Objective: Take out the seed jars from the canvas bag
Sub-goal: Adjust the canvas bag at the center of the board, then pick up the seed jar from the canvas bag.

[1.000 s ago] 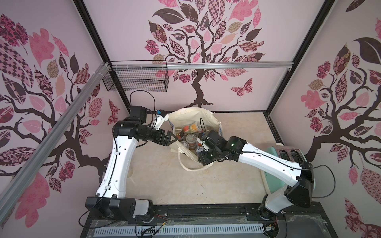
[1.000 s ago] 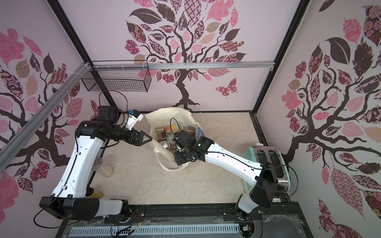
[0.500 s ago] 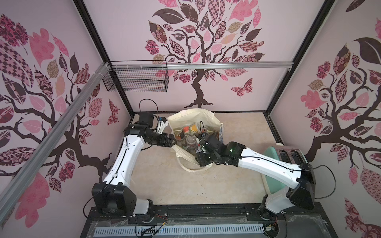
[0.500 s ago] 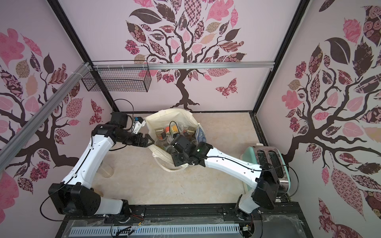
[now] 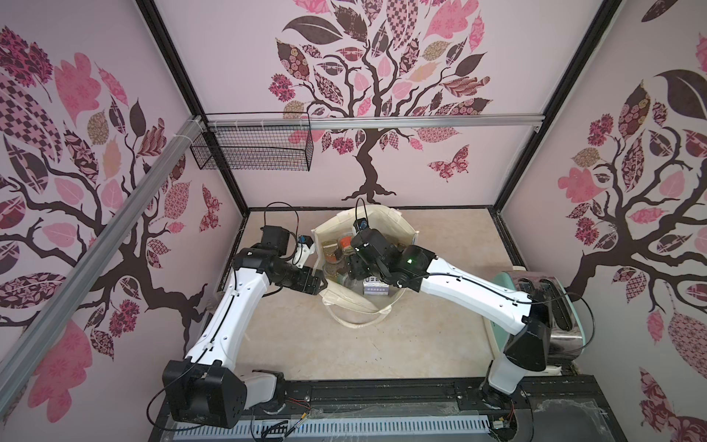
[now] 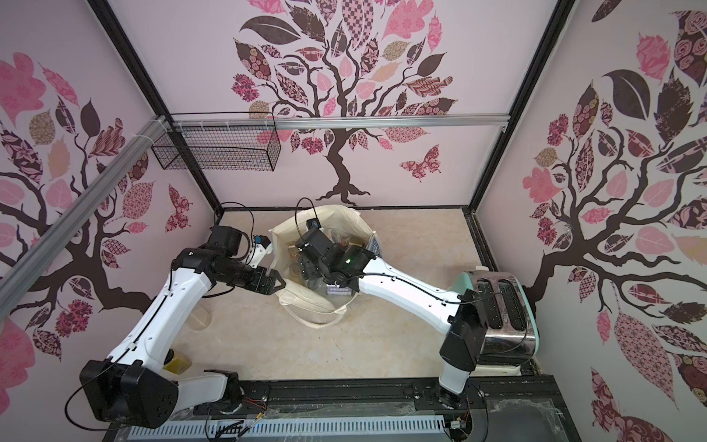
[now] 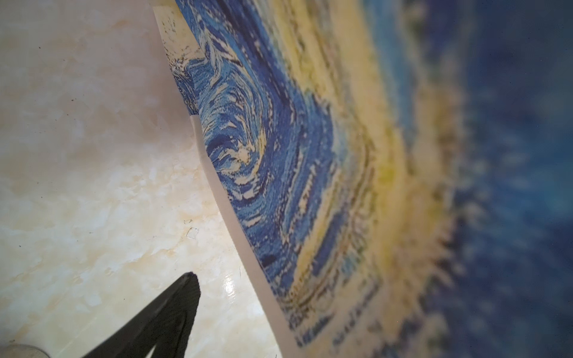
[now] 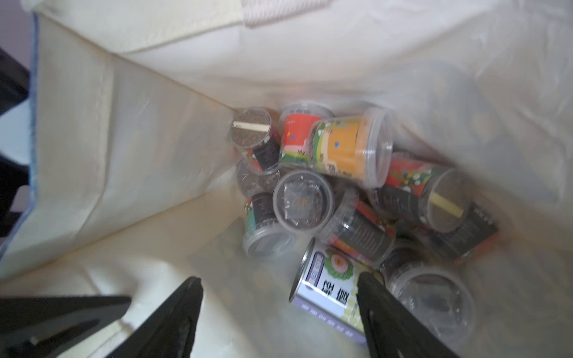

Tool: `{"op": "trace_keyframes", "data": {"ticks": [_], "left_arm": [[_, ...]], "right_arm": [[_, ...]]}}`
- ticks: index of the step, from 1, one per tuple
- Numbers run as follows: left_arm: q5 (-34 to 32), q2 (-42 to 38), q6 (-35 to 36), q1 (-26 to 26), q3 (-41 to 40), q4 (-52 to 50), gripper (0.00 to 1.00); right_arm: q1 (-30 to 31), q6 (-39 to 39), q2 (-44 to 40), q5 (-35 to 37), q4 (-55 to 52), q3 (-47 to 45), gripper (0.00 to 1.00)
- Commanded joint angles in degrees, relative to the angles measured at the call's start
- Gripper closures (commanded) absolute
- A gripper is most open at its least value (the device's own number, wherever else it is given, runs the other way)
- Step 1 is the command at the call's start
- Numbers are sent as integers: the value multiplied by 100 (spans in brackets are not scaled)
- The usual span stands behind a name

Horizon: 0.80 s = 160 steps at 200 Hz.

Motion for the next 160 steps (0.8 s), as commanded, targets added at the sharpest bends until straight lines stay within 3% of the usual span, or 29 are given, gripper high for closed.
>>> {"op": "trace_keyframes", "data": {"ticks": [1,63,73,160], "left_arm": [[60,-171,188,-31,-125,-173,4],[236,-240,224,-38,-293,-165,4],[236,-245,232,-40,-272,-169,4],[363,-292,320,-18,-126,-312,2]], "right_arm": [[-136,-58,461,504,-45,397,12],[-282,28,1142,859,546,659,7],[-300,50,1265,1002,508,800,1],[-615,-69,1884,1266,91,1305,1]]}}
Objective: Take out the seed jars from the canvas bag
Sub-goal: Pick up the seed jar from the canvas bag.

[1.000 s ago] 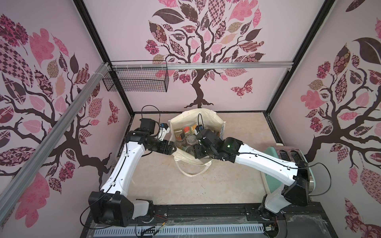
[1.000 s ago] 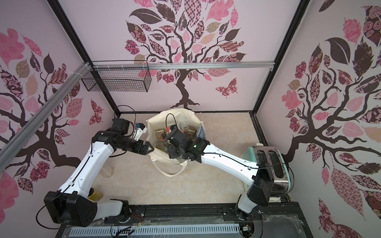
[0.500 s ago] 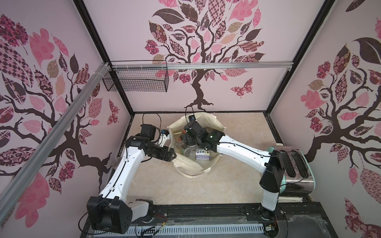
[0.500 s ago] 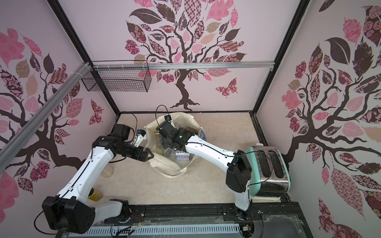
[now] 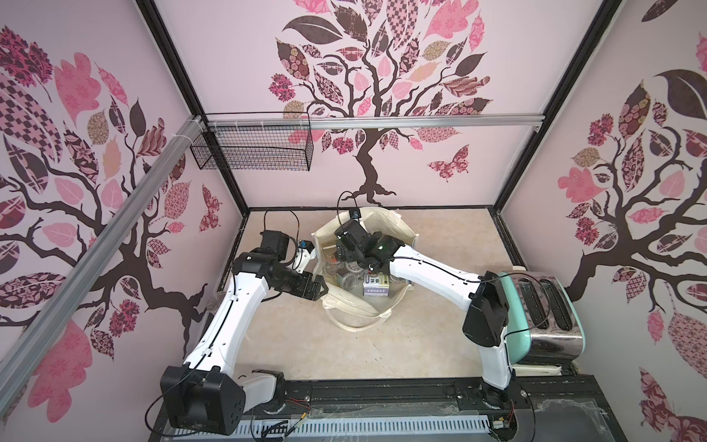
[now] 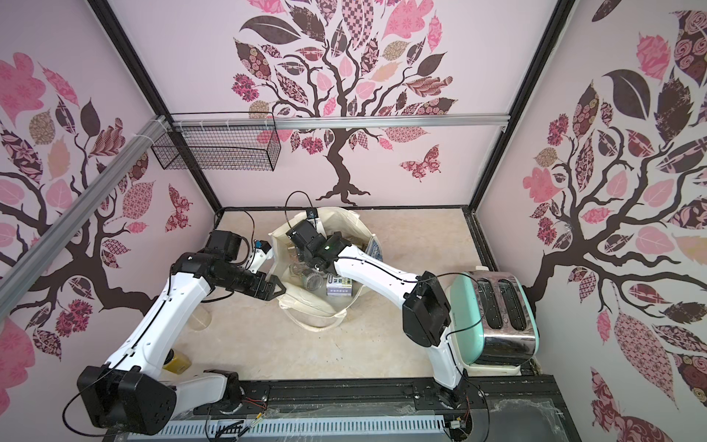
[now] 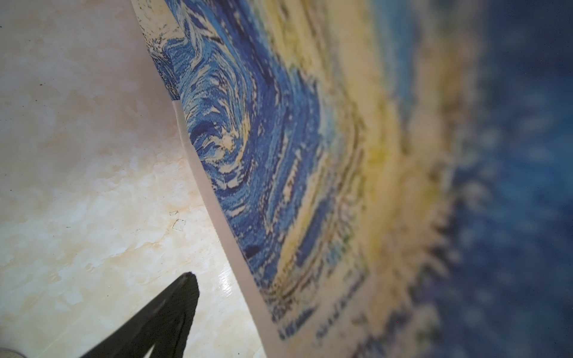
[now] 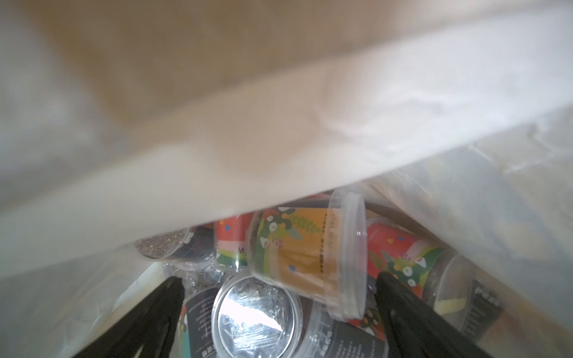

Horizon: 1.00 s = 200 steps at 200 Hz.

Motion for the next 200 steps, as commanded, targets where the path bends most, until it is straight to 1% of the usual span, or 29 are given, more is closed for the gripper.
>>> {"op": "trace_keyframes", "data": {"ticks": [1,16,38,64,94,124,162,181,200], "left_arm": [[160,-125,187,-16,80,-230,2],[167,-129,184,-3,95,-215,2],[289,-103,176,121,133,-230,2],[316,-88,128,142,160,-191,2],[417,-88,105,206,156,-190,2],[422,-34,109,220,232,-237,2],[471,-61,86,246,120,-154,3],[466,-75,118,278,131,-206,3],[471,-78,97,282,70,-130,3]], "right_arm": [[-116,-154,314,263,-202,262,1],[-121,-222,453,281,-272,412,1],[-119,-341,694,129,-474,692,1],[-138,-492,873,348,-409,727,1],[-181,-576,936,359,-249,692,1],[-247,-482,902,323,-143,590,6],[-379,-447,911,278,116,351,13],[-419,-449,1029,203,40,435,15],[-416,-492,1145,437,-86,606,16]]}}
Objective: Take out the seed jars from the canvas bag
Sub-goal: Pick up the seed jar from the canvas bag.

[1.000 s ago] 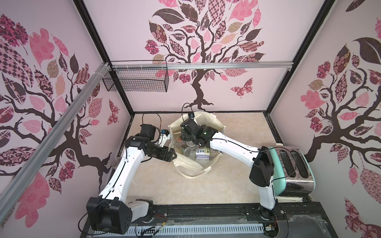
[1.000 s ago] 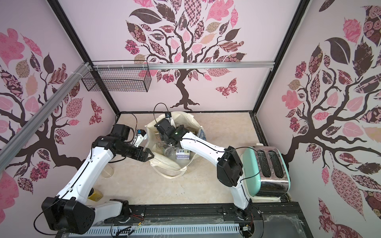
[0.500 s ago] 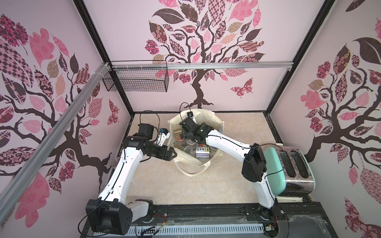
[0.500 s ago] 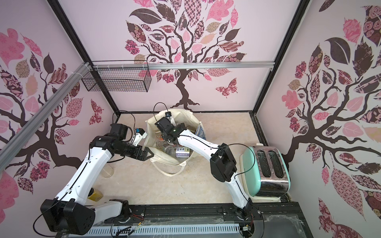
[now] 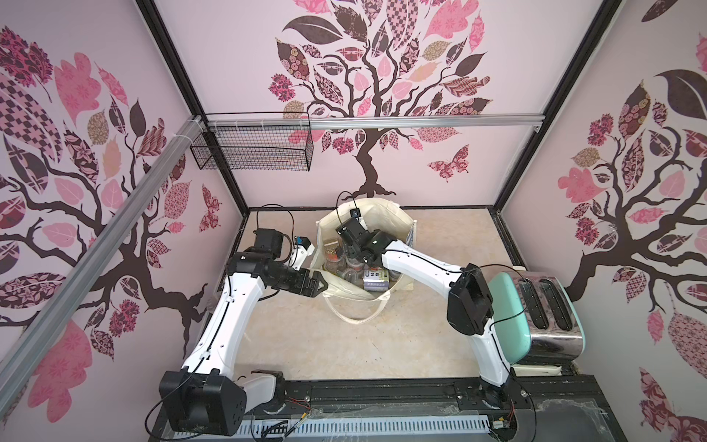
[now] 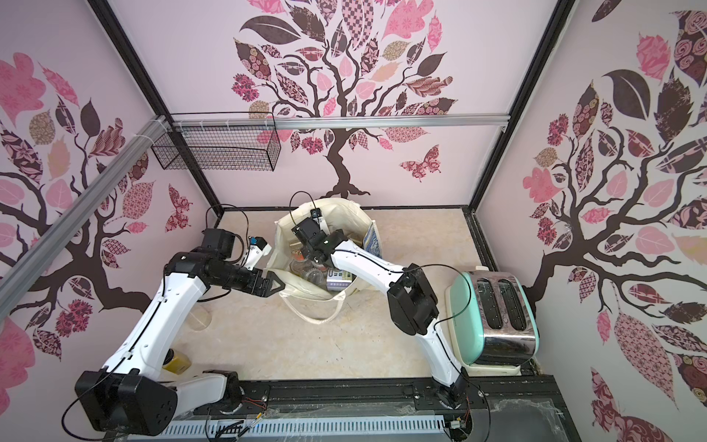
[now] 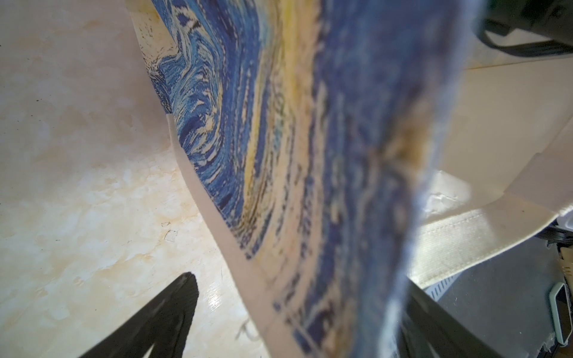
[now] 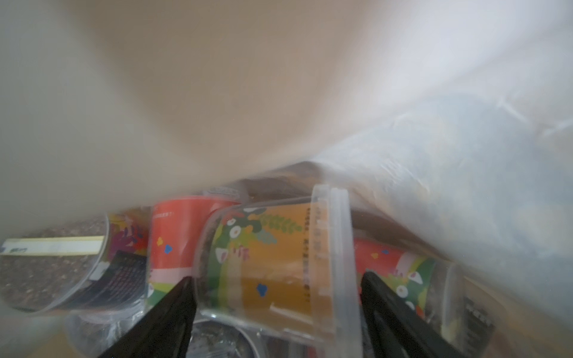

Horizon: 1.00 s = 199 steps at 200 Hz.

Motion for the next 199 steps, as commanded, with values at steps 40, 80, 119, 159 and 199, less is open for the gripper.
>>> {"op": "trace_keyframes", "data": {"ticks": [40,80,119,159,199], "left_arm": [[72,-50,99,55,-41,-165,3],[84,-50,84,70,27,-220,4],[101,-103,87,96,-6,-225,4],[141,-137,57,108,-26,-182,3],[214,-61,36,141,69,-183,4]], "right_arm": [[-39,-359,440,557,49,189,16],[-48,-642,433,545,264,194,23],[-48,-670,93,322,440,8,30],[-48,-687,-265,219,549,-251,32],[-48,-758,-669,-62,668,-504,32]]}}
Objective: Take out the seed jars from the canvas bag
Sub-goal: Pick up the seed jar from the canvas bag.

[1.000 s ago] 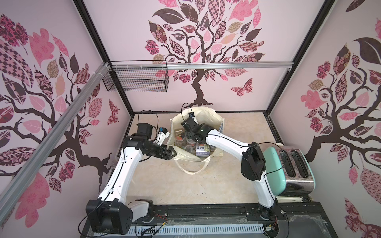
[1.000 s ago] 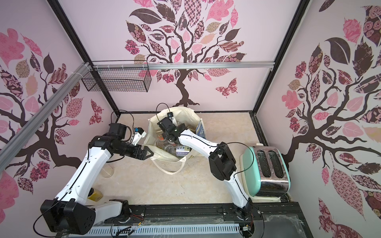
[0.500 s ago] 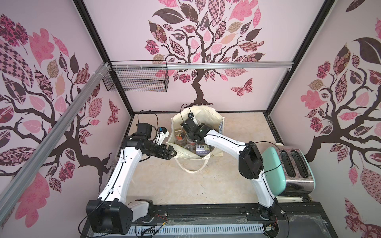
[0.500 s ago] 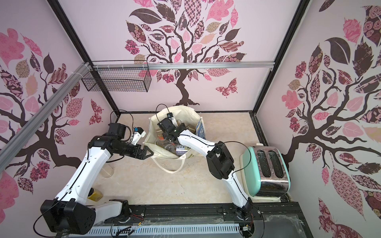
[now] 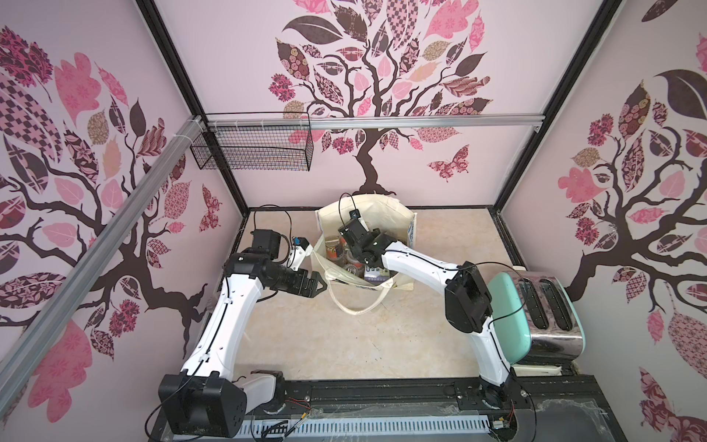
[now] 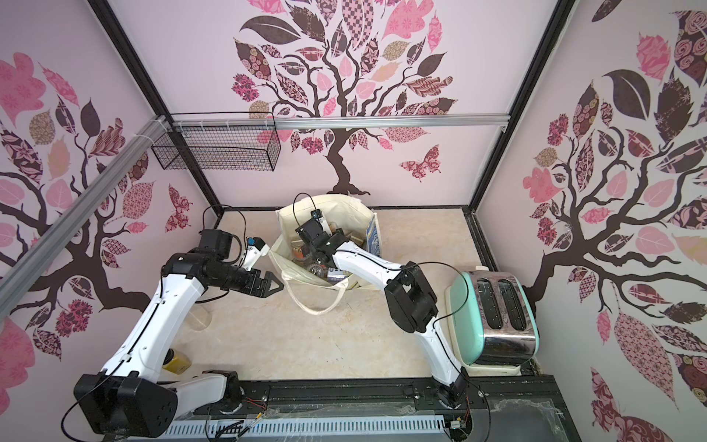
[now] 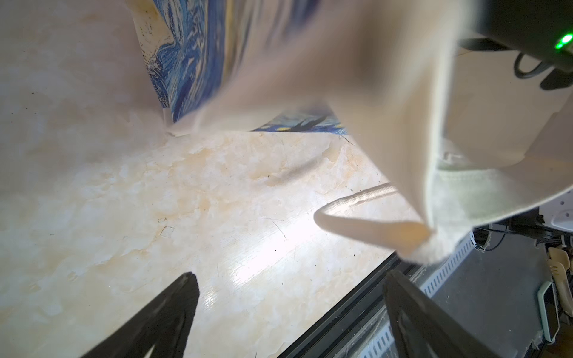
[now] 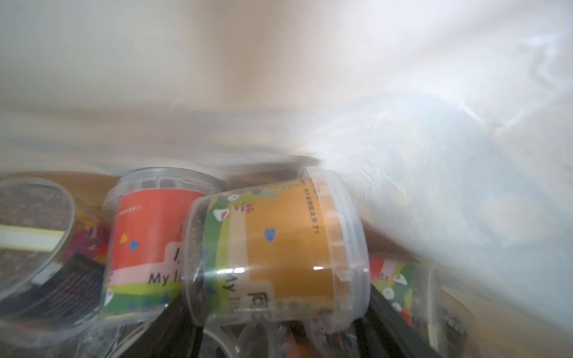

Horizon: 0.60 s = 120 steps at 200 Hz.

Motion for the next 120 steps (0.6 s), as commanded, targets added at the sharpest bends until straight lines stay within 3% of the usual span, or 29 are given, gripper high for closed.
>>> {"op": "trace_keyframes", "data": {"ticks": [1,88,120], "left_arm": [[97,12,46,32,84,-81,4],[-240,159,449,110,711,-473,2],[-386,207,573,161,1295,-758,2]], "right_arm": [[13,-49,-678,-258,88,-152,32],[16,-222,-1683,-623,495,-414,33],[14,-317,-2087,-856,681,-552,33]]}}
